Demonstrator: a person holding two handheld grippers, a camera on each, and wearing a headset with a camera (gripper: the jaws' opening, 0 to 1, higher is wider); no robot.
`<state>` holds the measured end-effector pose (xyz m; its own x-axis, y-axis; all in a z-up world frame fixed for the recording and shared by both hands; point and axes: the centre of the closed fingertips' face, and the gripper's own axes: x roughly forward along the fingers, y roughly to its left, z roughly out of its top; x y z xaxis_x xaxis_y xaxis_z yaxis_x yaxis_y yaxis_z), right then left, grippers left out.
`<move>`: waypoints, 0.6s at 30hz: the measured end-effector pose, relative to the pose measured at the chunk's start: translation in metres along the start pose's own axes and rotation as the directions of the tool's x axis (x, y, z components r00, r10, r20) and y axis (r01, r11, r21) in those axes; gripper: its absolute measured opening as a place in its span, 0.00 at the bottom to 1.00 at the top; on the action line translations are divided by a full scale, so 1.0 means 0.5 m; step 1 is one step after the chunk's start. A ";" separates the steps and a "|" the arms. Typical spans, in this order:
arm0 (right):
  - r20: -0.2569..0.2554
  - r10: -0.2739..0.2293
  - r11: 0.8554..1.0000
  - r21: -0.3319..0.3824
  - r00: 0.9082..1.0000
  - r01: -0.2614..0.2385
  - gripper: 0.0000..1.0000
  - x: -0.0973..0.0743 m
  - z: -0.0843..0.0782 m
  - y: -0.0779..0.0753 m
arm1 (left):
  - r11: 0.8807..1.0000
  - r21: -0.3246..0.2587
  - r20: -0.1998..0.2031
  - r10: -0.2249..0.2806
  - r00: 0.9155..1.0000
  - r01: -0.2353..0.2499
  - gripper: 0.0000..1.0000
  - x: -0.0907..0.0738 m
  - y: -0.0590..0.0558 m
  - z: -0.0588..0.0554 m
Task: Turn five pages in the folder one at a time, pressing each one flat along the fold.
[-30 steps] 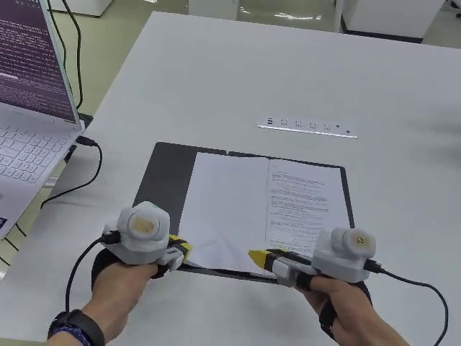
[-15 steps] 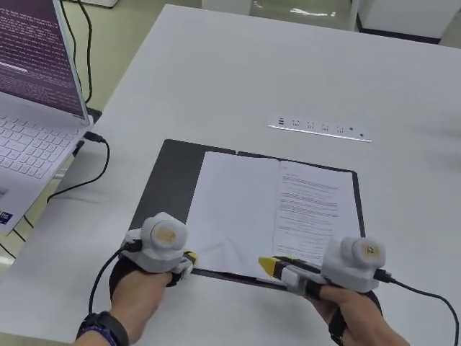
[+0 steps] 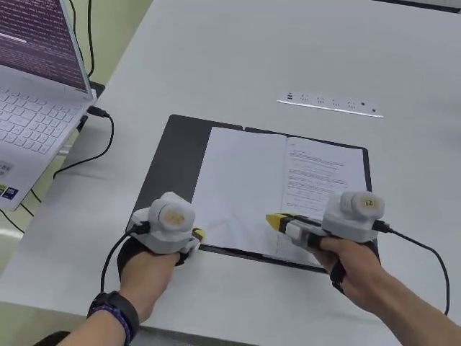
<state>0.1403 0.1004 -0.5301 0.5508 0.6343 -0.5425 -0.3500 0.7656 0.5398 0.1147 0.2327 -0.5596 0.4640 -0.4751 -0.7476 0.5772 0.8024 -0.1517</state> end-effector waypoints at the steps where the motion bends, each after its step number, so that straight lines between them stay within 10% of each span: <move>1: 0.006 -0.004 1.000 -0.002 1.000 0.004 0.09 0.003 0.004 -0.006 | 1.000 -0.002 -0.002 0.000 1.000 0.000 0.00 0.000 0.000 0.000; 18: 0.042 -0.027 0.999 0.028 0.999 0.026 0.00 0.050 0.043 -0.053 | 1.000 -0.018 -0.007 -0.016 1.000 0.015 0.00 -0.001 -0.001 0.001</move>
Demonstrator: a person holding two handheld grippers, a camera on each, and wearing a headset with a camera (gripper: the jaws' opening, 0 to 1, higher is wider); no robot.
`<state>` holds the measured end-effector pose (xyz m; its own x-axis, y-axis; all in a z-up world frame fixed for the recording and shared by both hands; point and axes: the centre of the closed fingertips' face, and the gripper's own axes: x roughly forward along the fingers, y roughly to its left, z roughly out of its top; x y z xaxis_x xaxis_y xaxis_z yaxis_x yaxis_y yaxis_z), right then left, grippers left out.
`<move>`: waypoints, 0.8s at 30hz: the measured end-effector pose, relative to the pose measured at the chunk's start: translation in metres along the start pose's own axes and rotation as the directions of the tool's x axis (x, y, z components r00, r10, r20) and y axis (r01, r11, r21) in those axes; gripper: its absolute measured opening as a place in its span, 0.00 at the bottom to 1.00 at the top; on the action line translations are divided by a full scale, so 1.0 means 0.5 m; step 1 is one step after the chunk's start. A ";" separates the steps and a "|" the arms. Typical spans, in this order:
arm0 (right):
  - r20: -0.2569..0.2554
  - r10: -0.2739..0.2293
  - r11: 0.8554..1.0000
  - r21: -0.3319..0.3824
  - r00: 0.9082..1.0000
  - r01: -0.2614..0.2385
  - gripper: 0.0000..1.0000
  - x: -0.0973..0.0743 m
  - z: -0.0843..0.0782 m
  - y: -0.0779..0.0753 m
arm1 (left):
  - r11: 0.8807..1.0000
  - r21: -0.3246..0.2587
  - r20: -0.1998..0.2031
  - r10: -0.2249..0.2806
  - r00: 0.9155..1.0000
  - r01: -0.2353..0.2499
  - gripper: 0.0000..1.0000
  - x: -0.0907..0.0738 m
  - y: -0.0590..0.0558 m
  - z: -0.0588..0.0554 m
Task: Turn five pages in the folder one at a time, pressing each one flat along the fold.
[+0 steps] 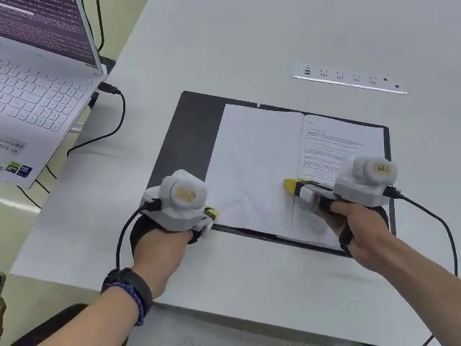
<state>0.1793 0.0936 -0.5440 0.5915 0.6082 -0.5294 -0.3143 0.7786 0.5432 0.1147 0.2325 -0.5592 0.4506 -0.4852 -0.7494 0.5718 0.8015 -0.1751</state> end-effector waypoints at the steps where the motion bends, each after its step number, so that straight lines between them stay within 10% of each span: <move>1: 0.017 -0.001 1.000 0.021 1.000 0.000 0.00 0.002 0.006 -0.006 | 1.000 0.008 -0.001 -0.003 1.000 0.003 0.00 0.000 0.000 0.000; 24: 0.110 -0.010 1.000 0.019 0.994 0.008 0.00 0.051 0.097 -0.016 | 1.000 -0.001 -0.012 -0.007 1.000 0.007 0.00 0.002 0.001 0.000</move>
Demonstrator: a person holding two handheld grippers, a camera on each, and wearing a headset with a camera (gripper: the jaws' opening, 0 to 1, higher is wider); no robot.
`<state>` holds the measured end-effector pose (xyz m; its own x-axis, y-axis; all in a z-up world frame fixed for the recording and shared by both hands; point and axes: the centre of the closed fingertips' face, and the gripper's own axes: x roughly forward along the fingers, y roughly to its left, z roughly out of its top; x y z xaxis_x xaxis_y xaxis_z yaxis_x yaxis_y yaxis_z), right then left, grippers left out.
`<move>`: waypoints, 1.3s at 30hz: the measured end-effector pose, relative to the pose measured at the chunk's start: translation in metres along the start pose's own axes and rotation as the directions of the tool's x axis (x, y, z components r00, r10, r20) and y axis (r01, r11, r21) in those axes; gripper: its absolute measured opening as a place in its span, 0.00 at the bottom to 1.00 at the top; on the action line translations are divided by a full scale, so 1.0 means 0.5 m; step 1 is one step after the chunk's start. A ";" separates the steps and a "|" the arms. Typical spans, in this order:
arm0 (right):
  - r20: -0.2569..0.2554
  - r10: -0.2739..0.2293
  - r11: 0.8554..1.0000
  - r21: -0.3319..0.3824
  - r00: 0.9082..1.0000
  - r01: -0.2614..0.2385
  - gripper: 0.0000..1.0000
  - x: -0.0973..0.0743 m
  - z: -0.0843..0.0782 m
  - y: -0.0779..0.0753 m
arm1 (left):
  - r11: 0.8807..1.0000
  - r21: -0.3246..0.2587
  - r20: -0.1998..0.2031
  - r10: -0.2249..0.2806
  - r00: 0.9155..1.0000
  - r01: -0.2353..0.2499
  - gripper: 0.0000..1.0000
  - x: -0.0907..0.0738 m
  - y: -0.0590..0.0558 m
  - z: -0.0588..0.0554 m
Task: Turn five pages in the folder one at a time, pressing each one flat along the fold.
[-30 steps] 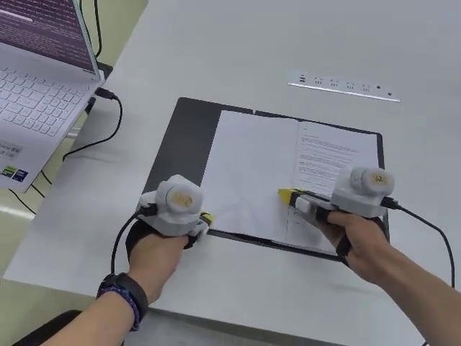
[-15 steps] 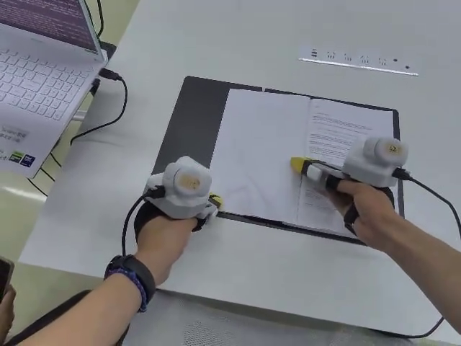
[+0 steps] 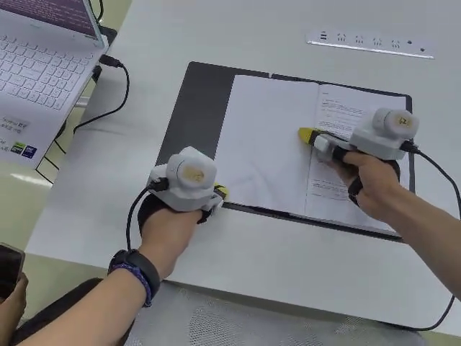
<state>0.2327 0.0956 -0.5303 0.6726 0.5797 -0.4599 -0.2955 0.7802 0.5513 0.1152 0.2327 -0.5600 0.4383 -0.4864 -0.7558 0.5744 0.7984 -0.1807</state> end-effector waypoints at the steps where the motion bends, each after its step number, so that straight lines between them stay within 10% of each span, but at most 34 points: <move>1: 0.005 -0.001 1.000 0.007 1.000 0.001 0.00 0.002 0.002 -0.002 | 1.000 -0.002 -0.001 0.001 1.000 -0.001 0.00 0.000 0.000 0.000; 39: 0.125 -0.118 0.988 0.118 0.985 0.103 0.00 0.126 0.148 -0.145 | 0.998 -0.065 0.008 -0.005 1.000 0.005 0.00 0.001 0.005 -0.001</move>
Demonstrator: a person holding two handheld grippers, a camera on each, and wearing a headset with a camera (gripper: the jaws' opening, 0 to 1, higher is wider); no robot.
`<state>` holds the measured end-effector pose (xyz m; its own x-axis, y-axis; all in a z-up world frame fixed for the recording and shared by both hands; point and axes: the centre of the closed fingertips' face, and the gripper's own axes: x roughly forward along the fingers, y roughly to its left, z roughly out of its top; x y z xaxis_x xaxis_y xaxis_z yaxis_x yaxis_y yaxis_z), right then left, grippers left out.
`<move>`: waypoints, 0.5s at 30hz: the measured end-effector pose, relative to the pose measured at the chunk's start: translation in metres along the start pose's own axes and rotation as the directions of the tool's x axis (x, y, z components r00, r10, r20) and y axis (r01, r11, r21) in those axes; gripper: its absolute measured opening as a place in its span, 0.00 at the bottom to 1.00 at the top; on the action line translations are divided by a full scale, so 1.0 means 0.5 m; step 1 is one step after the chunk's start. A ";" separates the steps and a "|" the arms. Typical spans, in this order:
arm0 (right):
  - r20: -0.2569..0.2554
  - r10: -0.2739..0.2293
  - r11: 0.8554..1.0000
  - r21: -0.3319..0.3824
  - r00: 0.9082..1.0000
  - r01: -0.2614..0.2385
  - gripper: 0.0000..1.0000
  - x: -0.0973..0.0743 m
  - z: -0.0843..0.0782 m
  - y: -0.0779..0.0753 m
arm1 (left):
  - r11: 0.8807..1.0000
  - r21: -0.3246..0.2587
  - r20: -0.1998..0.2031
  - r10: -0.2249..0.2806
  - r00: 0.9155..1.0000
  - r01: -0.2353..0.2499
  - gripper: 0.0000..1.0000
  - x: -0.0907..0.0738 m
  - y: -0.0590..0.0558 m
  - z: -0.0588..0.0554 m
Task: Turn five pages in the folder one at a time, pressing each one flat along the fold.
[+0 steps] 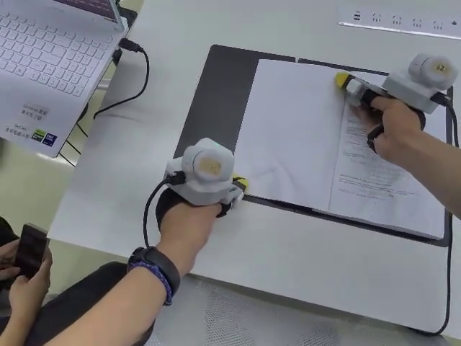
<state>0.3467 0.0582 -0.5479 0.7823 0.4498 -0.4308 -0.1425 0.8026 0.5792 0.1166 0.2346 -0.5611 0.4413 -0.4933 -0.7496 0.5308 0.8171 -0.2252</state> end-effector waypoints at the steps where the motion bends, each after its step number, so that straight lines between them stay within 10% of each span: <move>1: 0.002 -0.003 1.000 0.006 1.000 0.003 0.00 0.002 0.002 -0.004 | 1.000 -0.001 0.000 0.001 1.000 -0.001 0.00 0.000 0.000 0.000; 15: 0.025 0.038 0.997 0.071 0.999 -0.039 0.00 -0.041 -0.033 0.028 | 1.000 -0.003 -0.015 -0.006 1.000 0.006 0.00 -0.002 -0.001 0.000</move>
<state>0.3186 0.0670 -0.5424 0.7915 0.4697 -0.3911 -0.1299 0.7546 0.6432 0.1159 0.2347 -0.5604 0.4270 -0.4938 -0.7575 0.5312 0.8149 -0.2318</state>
